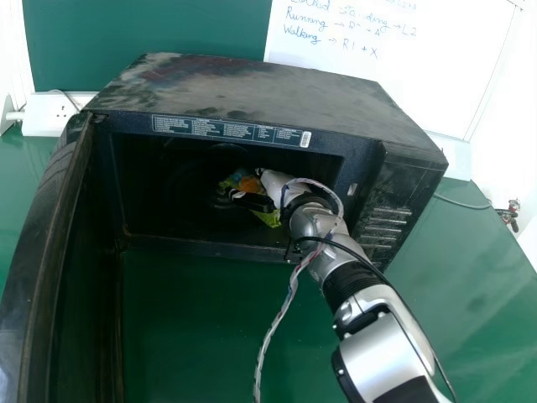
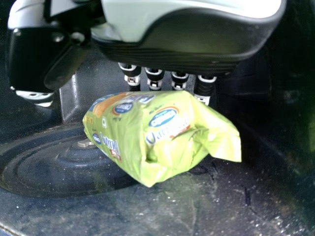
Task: Put biscuit inside oven
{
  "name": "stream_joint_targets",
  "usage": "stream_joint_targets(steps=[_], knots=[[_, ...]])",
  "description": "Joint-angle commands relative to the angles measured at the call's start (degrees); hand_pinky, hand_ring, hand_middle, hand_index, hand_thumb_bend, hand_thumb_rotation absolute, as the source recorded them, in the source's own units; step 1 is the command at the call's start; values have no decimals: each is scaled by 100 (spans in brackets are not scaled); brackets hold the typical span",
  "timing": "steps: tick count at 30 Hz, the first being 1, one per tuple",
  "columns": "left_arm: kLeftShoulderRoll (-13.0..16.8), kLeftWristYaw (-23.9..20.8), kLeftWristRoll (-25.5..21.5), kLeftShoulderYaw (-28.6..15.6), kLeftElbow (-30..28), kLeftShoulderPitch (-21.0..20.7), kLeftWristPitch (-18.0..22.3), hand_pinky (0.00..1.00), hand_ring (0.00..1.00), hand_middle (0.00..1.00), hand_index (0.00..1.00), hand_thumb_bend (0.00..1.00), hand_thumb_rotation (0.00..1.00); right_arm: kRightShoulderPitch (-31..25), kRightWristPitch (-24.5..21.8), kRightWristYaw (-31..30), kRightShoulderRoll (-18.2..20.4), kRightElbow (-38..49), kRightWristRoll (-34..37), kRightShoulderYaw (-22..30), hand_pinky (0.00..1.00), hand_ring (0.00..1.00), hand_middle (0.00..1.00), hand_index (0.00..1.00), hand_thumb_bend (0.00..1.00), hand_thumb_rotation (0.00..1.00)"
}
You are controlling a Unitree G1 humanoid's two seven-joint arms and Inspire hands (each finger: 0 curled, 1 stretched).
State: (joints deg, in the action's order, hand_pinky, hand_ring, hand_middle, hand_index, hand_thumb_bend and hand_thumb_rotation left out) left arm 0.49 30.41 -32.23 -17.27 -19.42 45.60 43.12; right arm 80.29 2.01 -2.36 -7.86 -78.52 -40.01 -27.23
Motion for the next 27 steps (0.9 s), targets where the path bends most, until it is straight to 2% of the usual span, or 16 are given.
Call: stream_joint_targets(steps=[1,6,10,14,18,23,27], knots=[[-12,13,34,14,54,38,85,80,85,88,95,92,100,91,44,53,-49,-31,37,34,69,95,100,100,75,85],[-16,42,29,15,95,32,131,76,86,88,93,93,100,54,158,18,-82,-38,-5,-10,72,97,100,100,74,86],[-14,8,53,21,54,74,82,82,91,90,93,95,100,16,126,24,-85,-46,10,5,72,96,100,100,74,84],[-4,56,45,22,91,49,149,76,89,91,93,95,100,-24,225,127,-145,-33,-52,-58,71,96,100,100,72,84],[19,51,16,58,37,88,72,79,90,92,94,94,100,-77,389,246,-215,-7,-11,-15,72,95,100,100,72,84],[76,170,-149,76,98,40,46,90,90,94,96,99,100,-198,537,364,-316,48,219,198,73,95,100,100,72,83],[91,230,-190,63,125,23,60,97,93,95,96,100,100,-429,919,451,-584,171,460,421,72,95,99,100,72,82]])
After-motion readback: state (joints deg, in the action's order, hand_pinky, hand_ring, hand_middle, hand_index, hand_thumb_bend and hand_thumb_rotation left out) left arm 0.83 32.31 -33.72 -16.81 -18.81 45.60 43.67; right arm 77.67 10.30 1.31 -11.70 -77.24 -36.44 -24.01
